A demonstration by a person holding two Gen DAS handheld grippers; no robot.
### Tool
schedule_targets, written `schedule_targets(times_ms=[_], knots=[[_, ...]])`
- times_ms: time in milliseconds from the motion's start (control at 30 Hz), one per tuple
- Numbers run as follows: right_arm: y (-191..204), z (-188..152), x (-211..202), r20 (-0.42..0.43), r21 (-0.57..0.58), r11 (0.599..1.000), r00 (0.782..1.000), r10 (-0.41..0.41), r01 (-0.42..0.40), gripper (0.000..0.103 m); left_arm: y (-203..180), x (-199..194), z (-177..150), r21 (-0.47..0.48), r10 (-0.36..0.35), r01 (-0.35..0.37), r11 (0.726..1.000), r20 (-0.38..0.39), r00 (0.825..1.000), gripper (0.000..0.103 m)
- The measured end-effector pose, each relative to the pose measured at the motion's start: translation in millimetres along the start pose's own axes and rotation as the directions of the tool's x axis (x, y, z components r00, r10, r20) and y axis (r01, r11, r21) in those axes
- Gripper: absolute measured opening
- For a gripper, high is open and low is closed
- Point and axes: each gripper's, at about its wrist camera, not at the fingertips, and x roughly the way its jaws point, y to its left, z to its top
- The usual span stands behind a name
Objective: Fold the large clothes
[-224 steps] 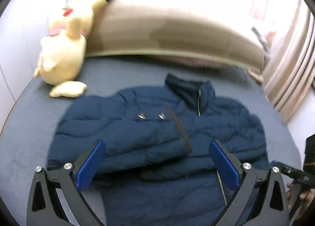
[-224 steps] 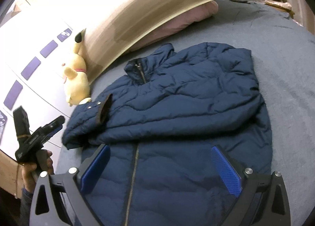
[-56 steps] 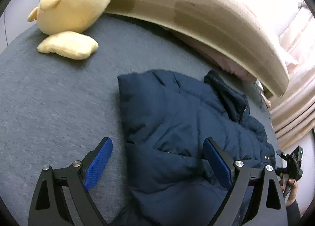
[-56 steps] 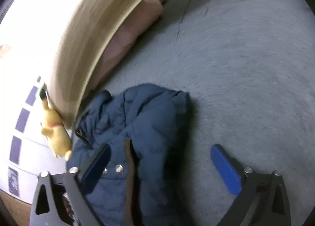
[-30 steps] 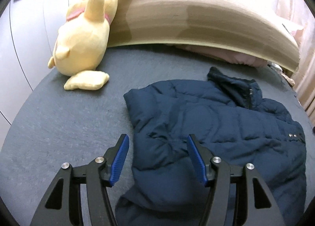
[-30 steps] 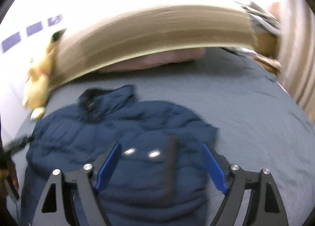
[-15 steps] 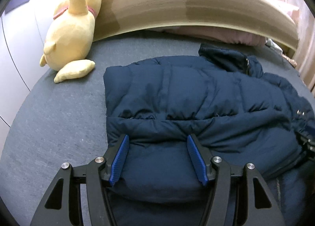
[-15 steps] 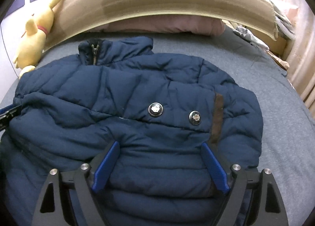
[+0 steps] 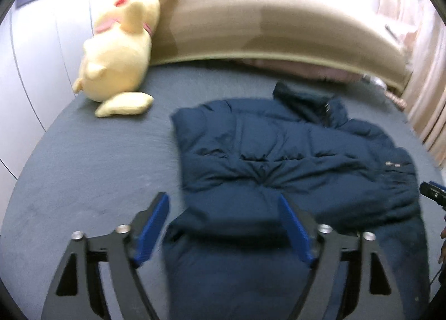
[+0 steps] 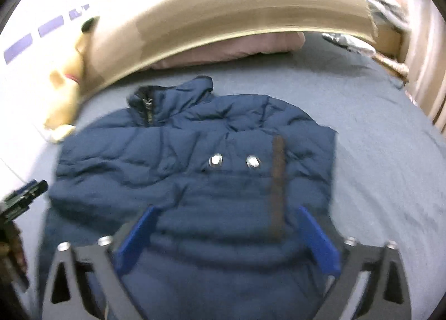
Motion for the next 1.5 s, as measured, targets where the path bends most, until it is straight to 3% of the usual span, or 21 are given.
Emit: schedule_targets(times_ms=[133,333,467,533,633,733,833,867,900,967,1067,1267,1300,1333,1367,1433,1500], knots=[[-32,-38,-43,-0.016,0.06,0.996,0.997,0.07,-0.069,0.103,29,-40,-39,-0.045,-0.064,0.062,0.997,-0.034,0.997,0.085],[-86,-142,-80,-0.1,0.24,0.959,0.979,0.179,-0.151,0.103,60,-81,-119,-0.113,-0.121,0.109,0.988,-0.102,0.987,0.085],[-104,-206,-90,-0.116,0.379,0.897,0.95,0.291,-0.228,0.103,72,-105,-162,-0.151,-0.127,0.108,0.983,-0.125,0.984,0.085],[-103,-227,-100,-0.077,0.408,0.873,0.943,0.325,-0.268,0.103,74,-116,-181,-0.17,-0.143,0.119,0.978,-0.134,0.981,0.085],[-102,-251,-110,-0.034,0.466,0.816,0.915,0.402,-0.342,0.103,76,-131,-202,-0.206,-0.168,0.137,0.969,-0.14,0.976,0.085],[-101,-267,-115,-0.016,0.51,0.767,0.887,0.462,-0.391,0.099,73,-139,-219,-0.245,-0.228,0.185,0.952,-0.162,0.96,0.085],[-97,-278,-118,-0.014,0.525,0.743,0.868,0.496,-0.415,0.072,72,-141,-233,-0.288,-0.264,0.206,0.935,-0.179,0.948,0.085],[-97,-281,-116,-0.011,0.54,0.725,0.858,0.514,-0.428,0.049,74,-142,-238,-0.312,-0.274,0.21,0.927,-0.178,0.945,0.085],[-98,-284,-115,-0.012,0.553,0.716,0.854,0.52,-0.427,0.034,76,-145,-243,-0.334,-0.282,0.214,0.918,-0.168,0.945,0.085],[-100,-293,-106,-0.017,0.58,0.701,0.854,0.52,-0.415,0.034,81,-149,-248,-0.364,-0.302,0.231,0.902,-0.151,0.941,0.081],[-103,-301,-98,-0.007,0.617,0.663,0.84,0.543,-0.423,0.035,82,-149,-249,-0.368,-0.303,0.227,0.902,-0.163,0.939,0.079],[-100,-297,-97,-0.012,0.599,0.676,0.839,0.544,-0.43,0.036,69,-144,-249,-0.31,-0.271,0.202,0.929,-0.198,0.942,0.079],[-98,-296,-98,-0.017,0.59,0.685,0.842,0.539,-0.427,0.035,65,-144,-249,-0.3,-0.262,0.194,0.934,-0.204,0.943,0.066],[-95,-295,-99,-0.026,0.577,0.699,0.846,0.533,-0.422,0.032,63,-142,-250,-0.296,-0.276,0.206,0.933,-0.217,0.936,0.037],[-94,-295,-101,-0.034,0.566,0.71,0.849,0.527,-0.419,0.025,60,-140,-251,-0.292,-0.278,0.203,0.934,-0.241,0.93,0.033],[-87,-293,-104,-0.056,0.543,0.735,0.856,0.514,-0.406,0.02,58,-142,-248,-0.276,-0.267,0.198,0.94,-0.238,0.934,0.016],[-80,-286,-107,-0.08,0.508,0.767,0.865,0.495,-0.392,0.015,57,-147,-243,-0.28,-0.266,0.199,0.939,-0.224,0.937,0.012]])
